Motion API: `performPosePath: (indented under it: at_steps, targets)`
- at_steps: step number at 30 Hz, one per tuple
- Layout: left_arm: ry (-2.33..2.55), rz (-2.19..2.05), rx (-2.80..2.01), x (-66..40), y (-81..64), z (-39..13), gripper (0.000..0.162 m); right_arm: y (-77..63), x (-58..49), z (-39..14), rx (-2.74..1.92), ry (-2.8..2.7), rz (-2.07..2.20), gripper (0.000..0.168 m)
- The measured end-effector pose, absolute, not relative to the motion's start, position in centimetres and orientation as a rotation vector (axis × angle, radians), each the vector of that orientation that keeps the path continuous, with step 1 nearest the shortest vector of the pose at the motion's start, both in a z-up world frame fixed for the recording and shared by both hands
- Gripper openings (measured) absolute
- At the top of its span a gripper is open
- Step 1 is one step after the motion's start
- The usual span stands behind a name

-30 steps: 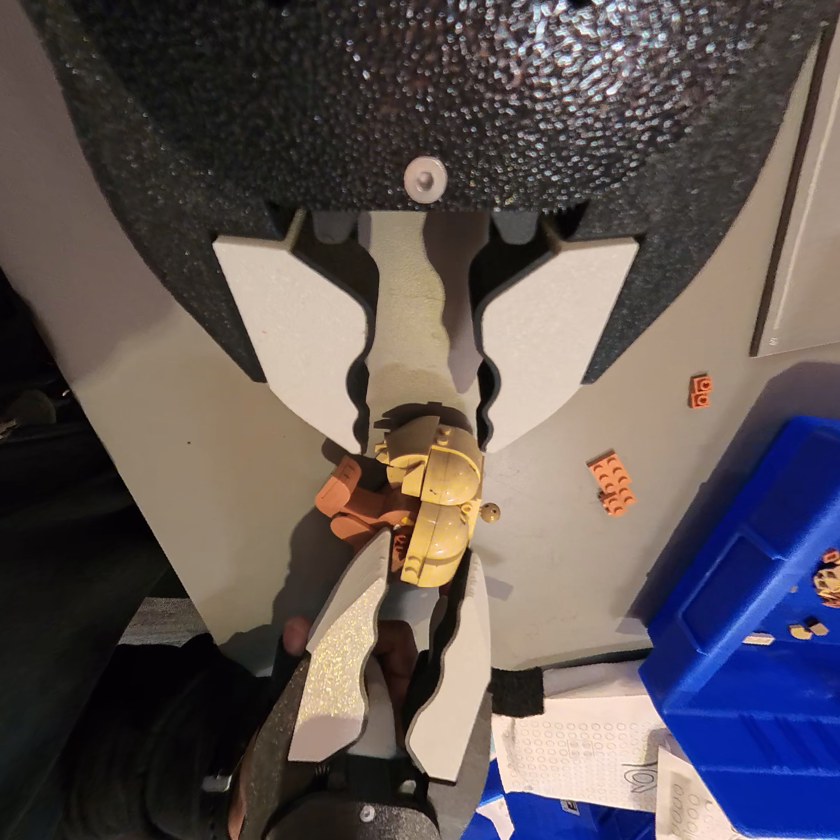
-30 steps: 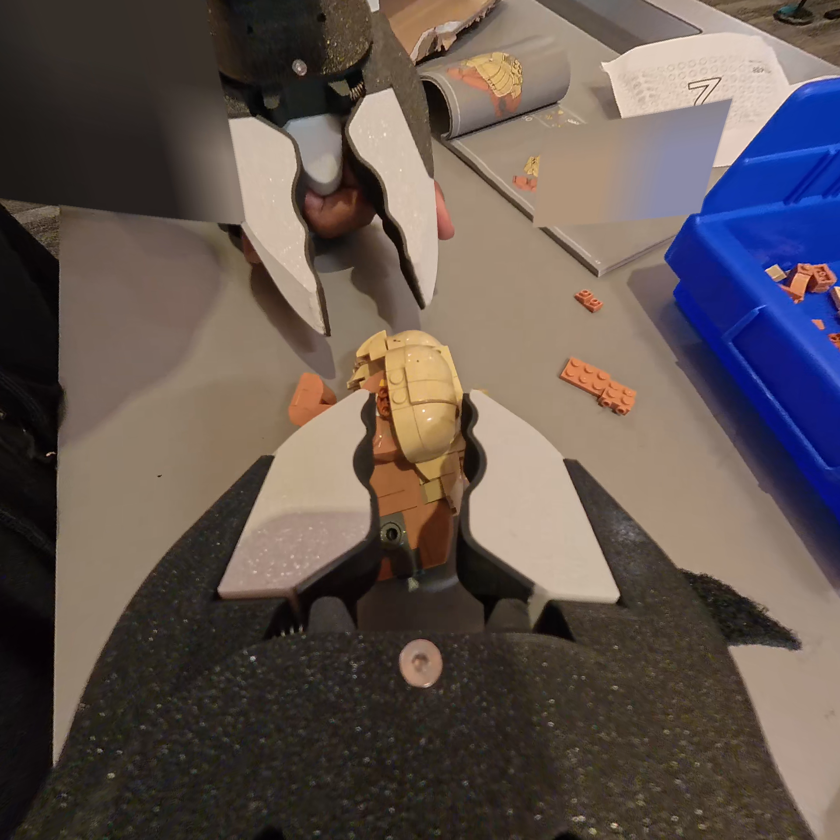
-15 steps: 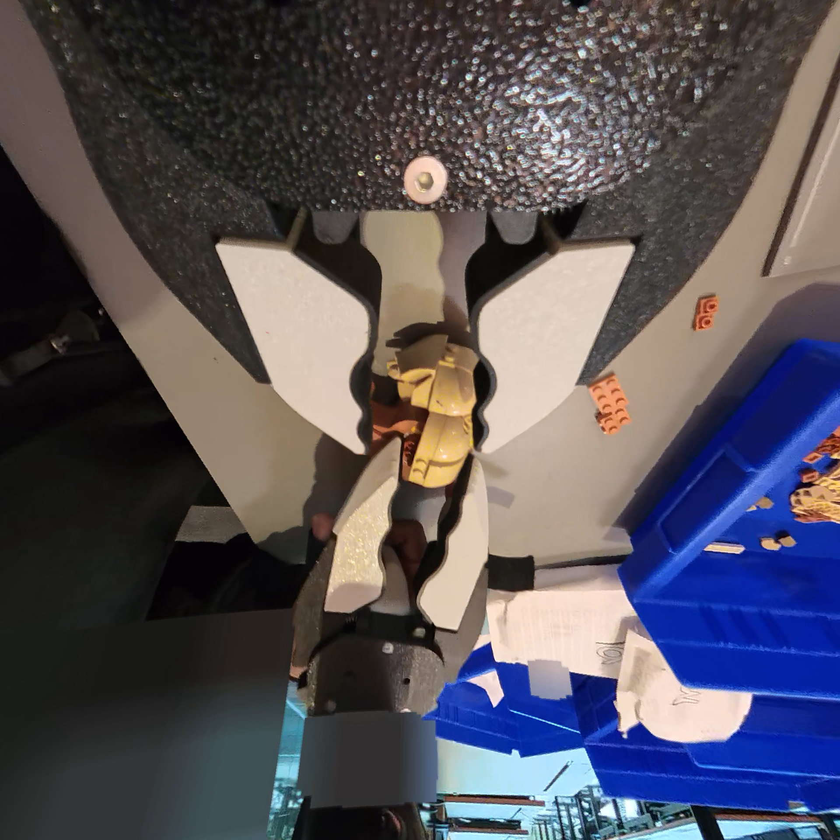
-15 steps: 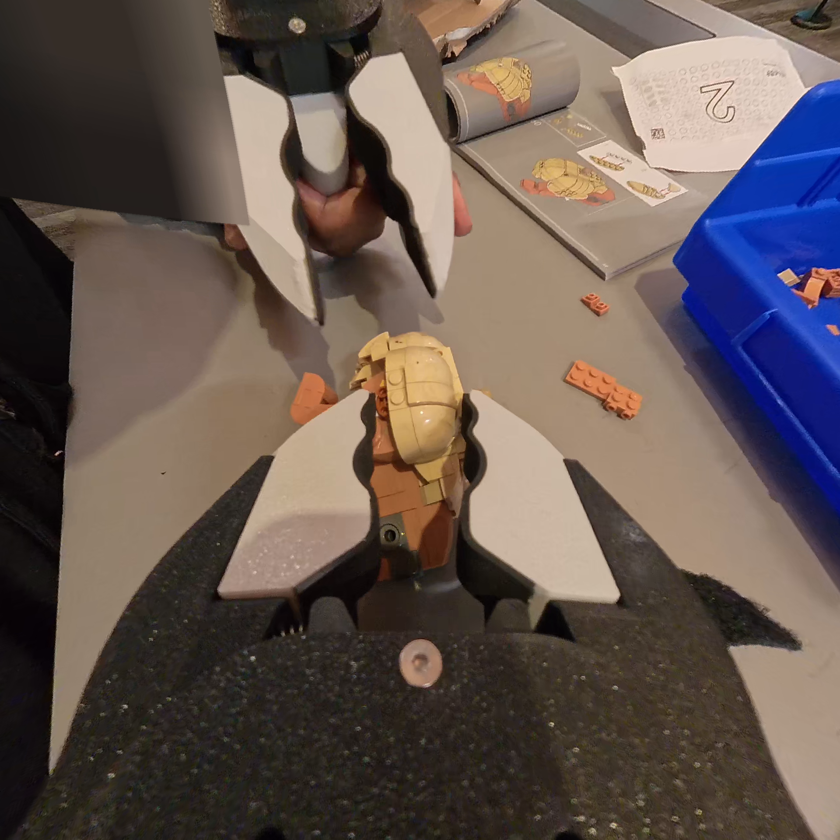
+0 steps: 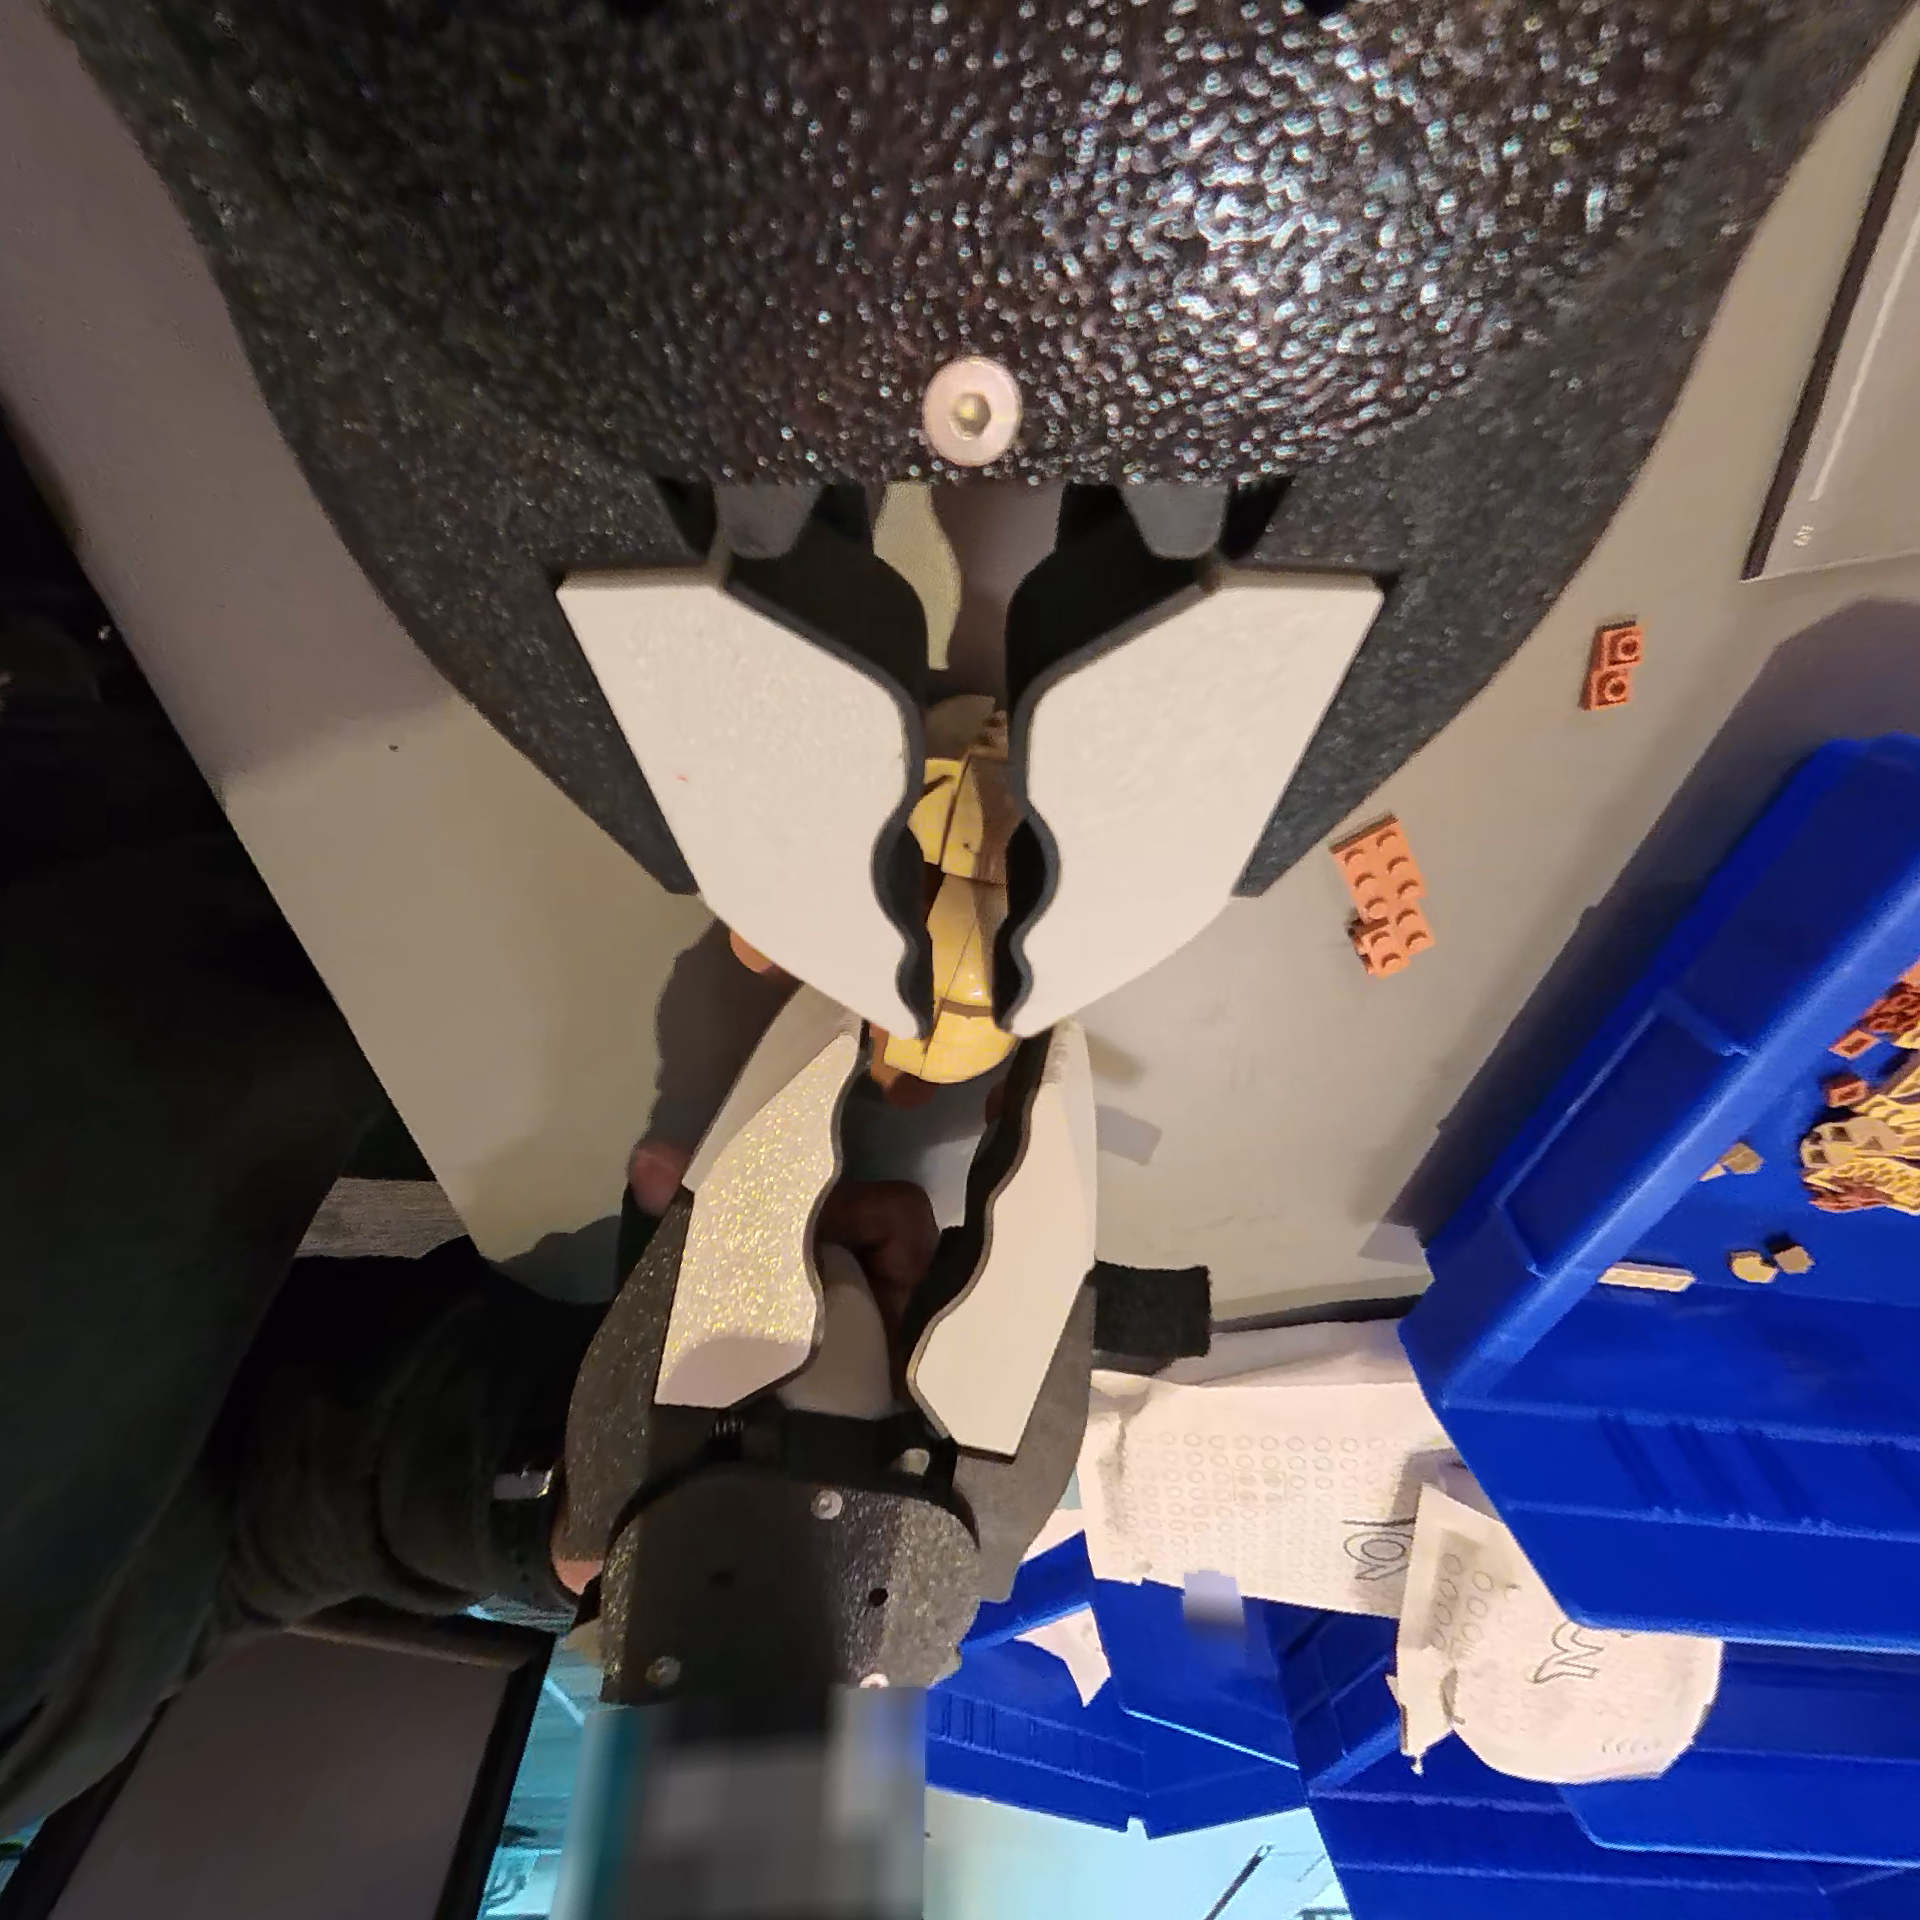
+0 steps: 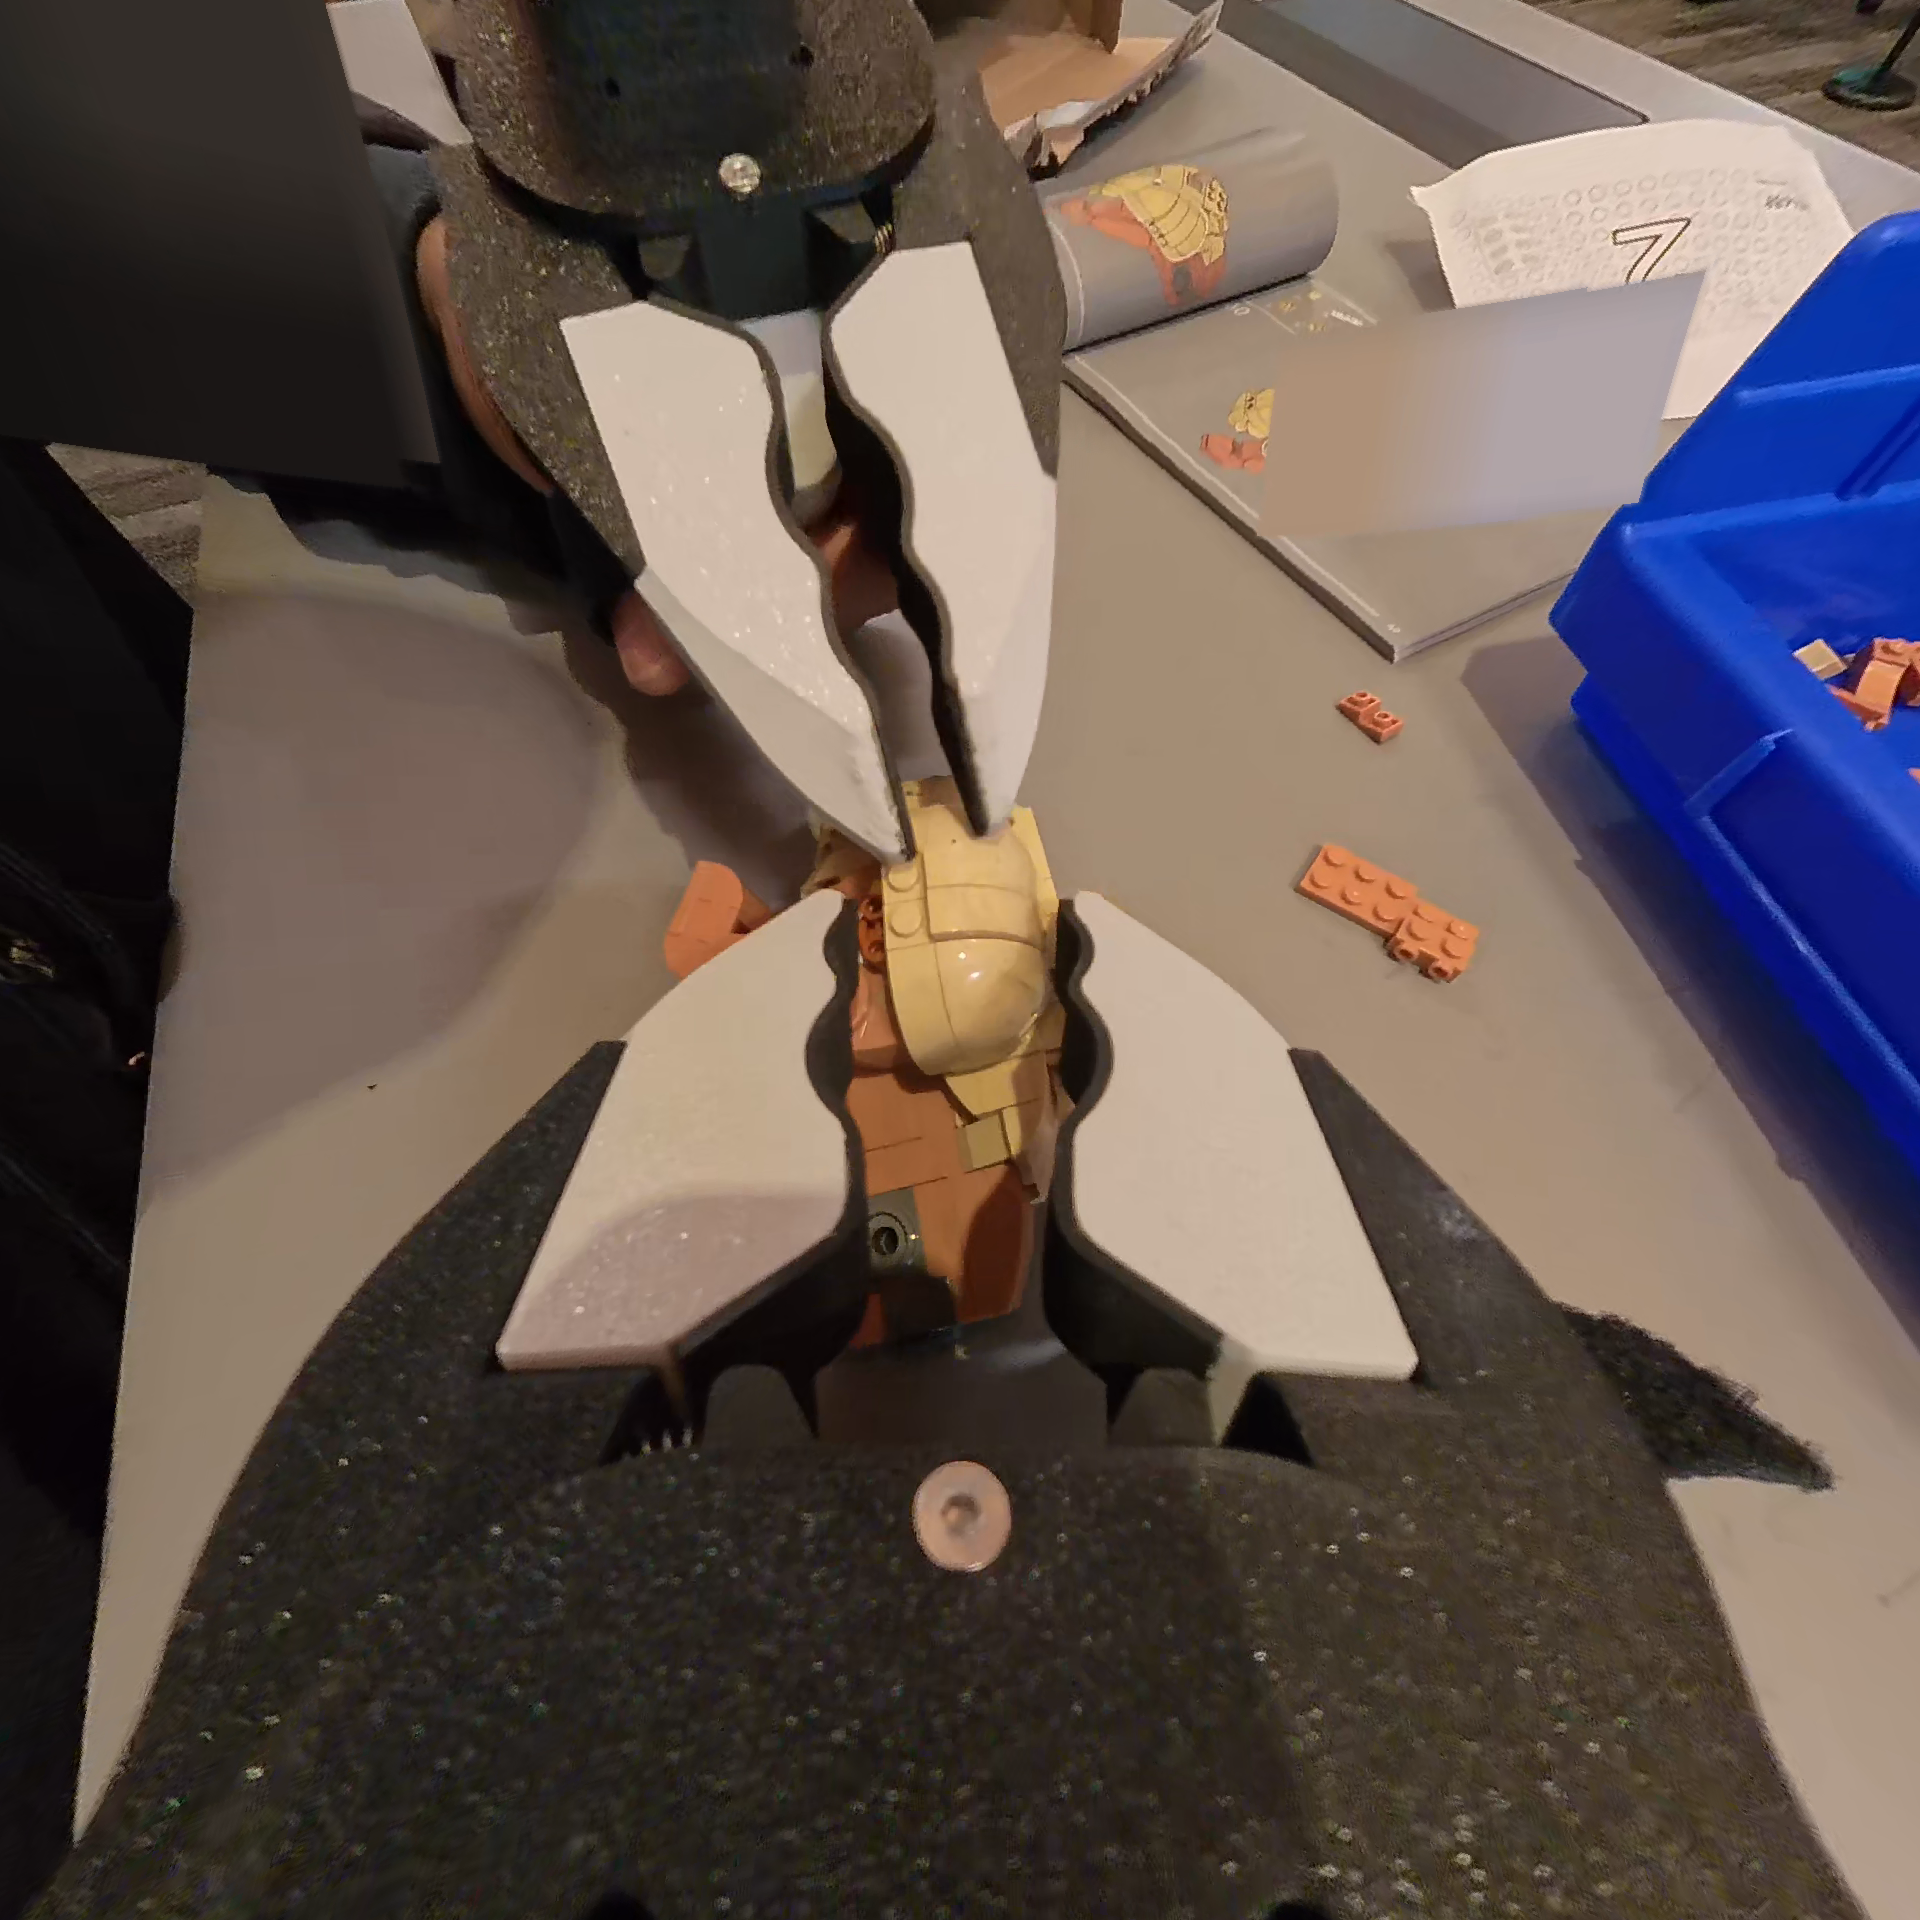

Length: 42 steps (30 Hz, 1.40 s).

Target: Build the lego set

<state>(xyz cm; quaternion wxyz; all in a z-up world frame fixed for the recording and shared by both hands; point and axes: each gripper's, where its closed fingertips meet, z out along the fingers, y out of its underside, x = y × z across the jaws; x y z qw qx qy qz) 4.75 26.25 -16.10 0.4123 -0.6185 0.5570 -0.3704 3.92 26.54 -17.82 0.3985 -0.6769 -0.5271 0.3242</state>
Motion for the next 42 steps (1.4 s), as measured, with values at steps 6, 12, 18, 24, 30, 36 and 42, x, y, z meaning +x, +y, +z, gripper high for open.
performPosePath:
  at_steps: [6,12,18,24,30,36,42]
  targets:
    - [1.402,-0.889,-1.576,4.6,26.3,-16.2,0.007,26.5,4.3,-17.8,-1.690,-1.341,0.804,0.036]
    - [1.379,-0.916,-1.595,4.6,26.3,-16.3,0.009,26.5,5.2,-17.3,-1.672,-1.304,0.839,0.036]
    - [1.360,-0.942,-1.606,4.5,26.3,-16.3,0.010,26.6,5.5,-17.2,-1.676,-1.293,0.872,0.029]
    - [1.357,-0.987,-1.629,3.7,26.3,-16.3,0.022,26.8,5.4,-17.2,-1.684,-1.285,0.876,0.025]
    - [1.355,-1.009,-1.662,2.1,26.3,-16.9,0.029,26.9,5.2,-17.3,-1.687,-1.282,0.890,0.025]
    - [1.337,-1.025,-1.640,1.1,26.0,-16.7,0.029,27.0,5.1,-17.2,-1.684,-1.288,0.891,0.025]
    - [1.271,-1.093,-1.726,0.6,25.9,-16.9,0.029,27.0,5.1,-17.2,-1.688,-1.287,0.898,0.025]
